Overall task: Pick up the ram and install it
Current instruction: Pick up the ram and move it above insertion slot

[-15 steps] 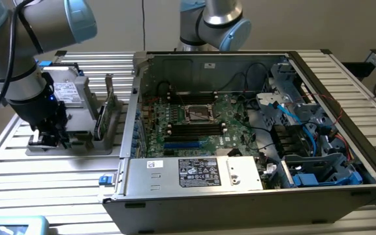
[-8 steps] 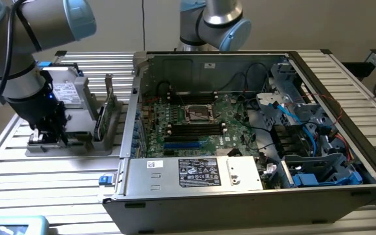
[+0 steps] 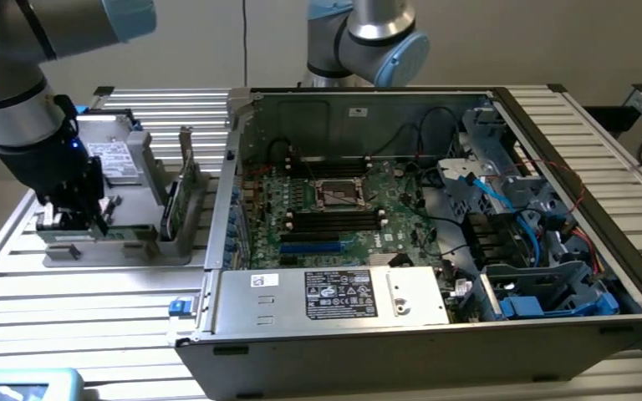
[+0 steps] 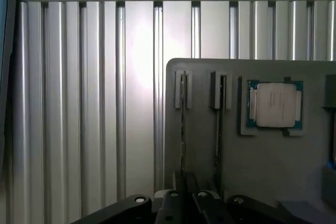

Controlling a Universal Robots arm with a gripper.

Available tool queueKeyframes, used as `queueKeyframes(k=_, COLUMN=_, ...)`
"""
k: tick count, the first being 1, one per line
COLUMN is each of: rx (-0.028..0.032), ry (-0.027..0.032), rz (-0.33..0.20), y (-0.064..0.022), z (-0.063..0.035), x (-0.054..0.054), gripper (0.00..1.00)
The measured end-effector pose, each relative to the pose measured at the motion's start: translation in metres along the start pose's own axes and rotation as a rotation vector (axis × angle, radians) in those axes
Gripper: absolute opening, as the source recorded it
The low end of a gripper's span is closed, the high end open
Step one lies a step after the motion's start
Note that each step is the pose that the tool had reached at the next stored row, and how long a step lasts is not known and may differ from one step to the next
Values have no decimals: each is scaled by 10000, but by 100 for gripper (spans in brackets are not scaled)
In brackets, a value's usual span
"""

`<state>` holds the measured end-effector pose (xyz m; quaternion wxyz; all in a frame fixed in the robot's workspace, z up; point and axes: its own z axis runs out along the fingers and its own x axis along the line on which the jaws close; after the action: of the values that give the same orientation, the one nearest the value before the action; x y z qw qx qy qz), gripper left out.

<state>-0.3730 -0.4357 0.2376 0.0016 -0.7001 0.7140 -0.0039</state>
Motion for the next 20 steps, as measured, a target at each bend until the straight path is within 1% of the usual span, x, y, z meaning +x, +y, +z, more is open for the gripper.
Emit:
queueKeyframes(k=9, rx=1, ry=-1, rz=-1, y=-4, z=-410, x=10, gripper=12)
queueKeyframes(k=14, rx=0, ry=0, rz=-1, y=-22, z=-636, x=20, gripper=12)
queueKeyframes(k=17, rx=1, ry=-1, rz=-2, y=-70, z=-773, x=38, gripper=12)
queueKeyframes(k=20, rx=-2, ry=-19, rz=-2, y=-162, z=-907, x=68, gripper=12)
